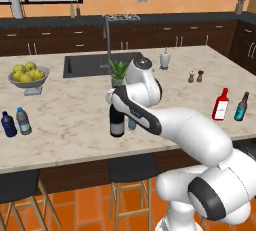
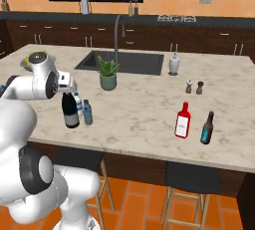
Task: Move the plastic bottles in the middle to the plastics group, and the glass bottles in the middle to the glass group.
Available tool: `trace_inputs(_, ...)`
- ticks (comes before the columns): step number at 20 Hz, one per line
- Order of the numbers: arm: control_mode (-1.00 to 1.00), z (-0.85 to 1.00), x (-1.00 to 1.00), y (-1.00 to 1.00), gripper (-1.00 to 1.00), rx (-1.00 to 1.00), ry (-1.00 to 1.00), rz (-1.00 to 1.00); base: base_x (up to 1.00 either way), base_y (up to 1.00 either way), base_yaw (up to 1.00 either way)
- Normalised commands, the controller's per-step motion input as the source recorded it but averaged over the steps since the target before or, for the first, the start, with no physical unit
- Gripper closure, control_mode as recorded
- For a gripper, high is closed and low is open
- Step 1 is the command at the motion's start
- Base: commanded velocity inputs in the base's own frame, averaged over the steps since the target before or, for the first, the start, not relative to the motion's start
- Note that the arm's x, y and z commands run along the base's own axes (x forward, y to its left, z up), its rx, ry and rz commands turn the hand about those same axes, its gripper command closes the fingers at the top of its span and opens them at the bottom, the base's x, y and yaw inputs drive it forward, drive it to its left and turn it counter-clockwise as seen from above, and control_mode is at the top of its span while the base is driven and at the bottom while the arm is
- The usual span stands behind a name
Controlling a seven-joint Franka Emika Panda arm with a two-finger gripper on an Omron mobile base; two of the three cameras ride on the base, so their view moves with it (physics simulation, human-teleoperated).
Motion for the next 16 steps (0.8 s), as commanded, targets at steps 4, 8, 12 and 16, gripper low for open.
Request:
trace_inputs(4,-1.0,-0.04,0.26,0.0,-1.0,0.0,-0.03,0.0,0.0,0.0,0.0)
trace_inputs(8,-1.0,-0.18,0.23,0.07,-1.0,0.0,0.0,0.0,0.0,0.0,0.0)
trace_inputs(12,-1.0,-0.34,0.12,0.13,-1.0,0.0,0.0,0.0,0.0,0.0,0.0)
trace_inputs(16,-1.0,-0.31,0.16,0.02,-1.0,0.0,0.0,0.0,0.0,0.0,0.0)
